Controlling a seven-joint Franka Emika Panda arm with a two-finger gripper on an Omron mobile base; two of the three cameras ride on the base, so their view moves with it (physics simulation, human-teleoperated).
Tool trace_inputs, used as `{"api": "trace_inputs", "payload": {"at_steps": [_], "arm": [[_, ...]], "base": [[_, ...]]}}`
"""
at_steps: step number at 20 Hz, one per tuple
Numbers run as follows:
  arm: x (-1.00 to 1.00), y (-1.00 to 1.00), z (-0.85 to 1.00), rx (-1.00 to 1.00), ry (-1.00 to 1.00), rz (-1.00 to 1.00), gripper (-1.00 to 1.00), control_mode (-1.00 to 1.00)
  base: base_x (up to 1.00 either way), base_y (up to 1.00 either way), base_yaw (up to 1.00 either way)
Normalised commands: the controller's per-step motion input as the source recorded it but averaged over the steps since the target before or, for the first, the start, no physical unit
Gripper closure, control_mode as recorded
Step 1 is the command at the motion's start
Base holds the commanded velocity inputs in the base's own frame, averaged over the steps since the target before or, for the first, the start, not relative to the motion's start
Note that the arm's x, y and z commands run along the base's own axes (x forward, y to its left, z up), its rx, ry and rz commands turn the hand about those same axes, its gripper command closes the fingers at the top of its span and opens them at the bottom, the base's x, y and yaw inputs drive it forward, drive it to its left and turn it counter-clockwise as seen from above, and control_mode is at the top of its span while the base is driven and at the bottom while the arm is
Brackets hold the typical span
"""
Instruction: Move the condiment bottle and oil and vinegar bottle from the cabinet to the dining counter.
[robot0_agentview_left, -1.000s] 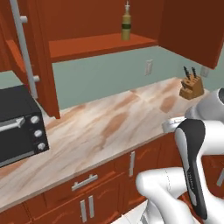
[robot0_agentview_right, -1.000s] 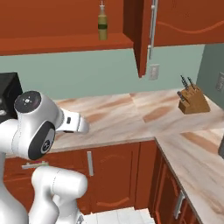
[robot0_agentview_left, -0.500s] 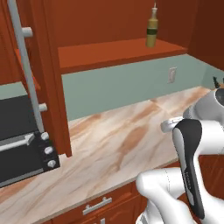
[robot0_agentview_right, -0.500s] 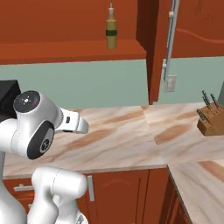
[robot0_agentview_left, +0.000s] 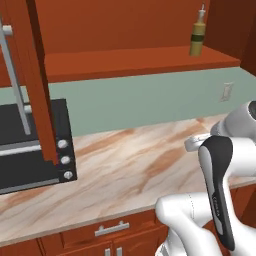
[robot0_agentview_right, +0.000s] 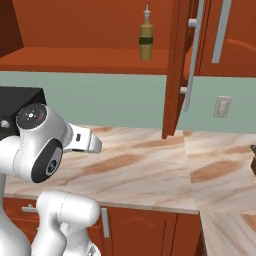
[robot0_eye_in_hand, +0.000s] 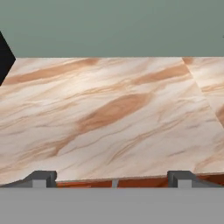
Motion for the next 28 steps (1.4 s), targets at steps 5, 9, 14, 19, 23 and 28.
{"api": "trace_inputs", "payload": {"at_steps": [5, 9, 14, 19, 23, 28], "arm": [[0.0, 0.0, 0.0, 0.0, 0.0, 0.0, -1.0, 1.0], [0.0, 0.0, 0.0, 0.0, 0.0, 0.0, -1.0, 1.0], [0.0, 0.0, 0.0, 0.0, 0.0, 0.0, -1.0, 1.0], [0.0, 0.0, 0.0, 0.0, 0.0, 0.0, -1.0, 1.0], [0.0, 0.0, 0.0, 0.0, 0.0, 0.0, -1.0, 1.0], [0.0, 0.0, 0.0, 0.0, 0.0, 0.0, -1.0, 1.0]], "base": [[0.44, -0.27, 0.18], [0.01, -0.51, 0.02], [0.0, -0.33, 0.0], [0.18, -0.11, 0.0], [0.1, 0.01, -0.03], [0.0, 0.0, 0.0]]}}
